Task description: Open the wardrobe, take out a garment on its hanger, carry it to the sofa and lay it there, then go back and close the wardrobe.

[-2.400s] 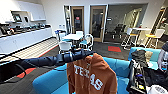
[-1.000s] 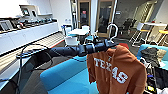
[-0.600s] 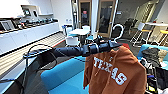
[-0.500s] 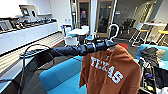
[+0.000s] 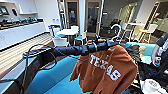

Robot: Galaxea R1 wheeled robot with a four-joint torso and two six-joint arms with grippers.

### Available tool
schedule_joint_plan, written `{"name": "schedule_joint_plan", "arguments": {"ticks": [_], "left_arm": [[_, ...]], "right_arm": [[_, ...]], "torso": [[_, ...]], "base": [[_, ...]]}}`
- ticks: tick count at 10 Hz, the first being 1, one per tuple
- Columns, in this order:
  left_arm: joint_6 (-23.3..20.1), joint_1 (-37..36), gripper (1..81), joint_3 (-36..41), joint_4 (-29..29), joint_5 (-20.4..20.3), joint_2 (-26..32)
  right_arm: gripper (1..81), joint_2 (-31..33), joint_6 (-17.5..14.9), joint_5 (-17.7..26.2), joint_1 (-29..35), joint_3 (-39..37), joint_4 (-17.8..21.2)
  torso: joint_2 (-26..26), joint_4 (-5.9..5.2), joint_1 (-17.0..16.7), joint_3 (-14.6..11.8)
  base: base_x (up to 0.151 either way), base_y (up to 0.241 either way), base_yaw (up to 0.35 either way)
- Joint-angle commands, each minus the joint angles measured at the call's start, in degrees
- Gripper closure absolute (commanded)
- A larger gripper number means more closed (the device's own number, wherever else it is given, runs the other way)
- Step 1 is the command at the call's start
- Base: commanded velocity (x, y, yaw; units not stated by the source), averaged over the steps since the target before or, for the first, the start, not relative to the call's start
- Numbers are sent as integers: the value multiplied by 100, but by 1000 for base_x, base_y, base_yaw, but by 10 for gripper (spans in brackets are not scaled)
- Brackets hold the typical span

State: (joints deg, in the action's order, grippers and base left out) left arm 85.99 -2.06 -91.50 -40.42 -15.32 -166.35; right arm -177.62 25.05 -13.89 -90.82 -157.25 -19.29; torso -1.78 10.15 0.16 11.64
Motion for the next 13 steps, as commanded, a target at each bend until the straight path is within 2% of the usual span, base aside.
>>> {"name": "schedule_joint_plan", "arguments": {"ticks": [1, 4, 6, 8, 13], "left_arm": [[14, -1151, 811, -491, 79, -358, 180], [14, -1151, 811, -974, 8, 11, 453], [14, -1151, 811, -1219, 8, 116, 367], [5, -1151, 811, -1589, -61, 486, -125], [40, -1459, 811, -2249, 26, 486, -1340]], "right_arm": [[10, -22, -18, 272, 112, 28, -23], [10, -31, -18, 281, 129, 37, -23], [10, -31, -18, 281, 121, 37, -14], [10, -31, -18, 281, 129, 37, -14], [10, -31, -18, 281, 121, 28, -14]], "torso": [[0, -2, 0, 0], [0, 26, 0, 0], [0, 26, 2, 2], [0, 26, 2, 2], [2, 26, 2, 4]], "base": [[0, 0, 0], [0, 0, 0], [0, 0, 0], [0, 0, 0], [0, 0, 0]]}}
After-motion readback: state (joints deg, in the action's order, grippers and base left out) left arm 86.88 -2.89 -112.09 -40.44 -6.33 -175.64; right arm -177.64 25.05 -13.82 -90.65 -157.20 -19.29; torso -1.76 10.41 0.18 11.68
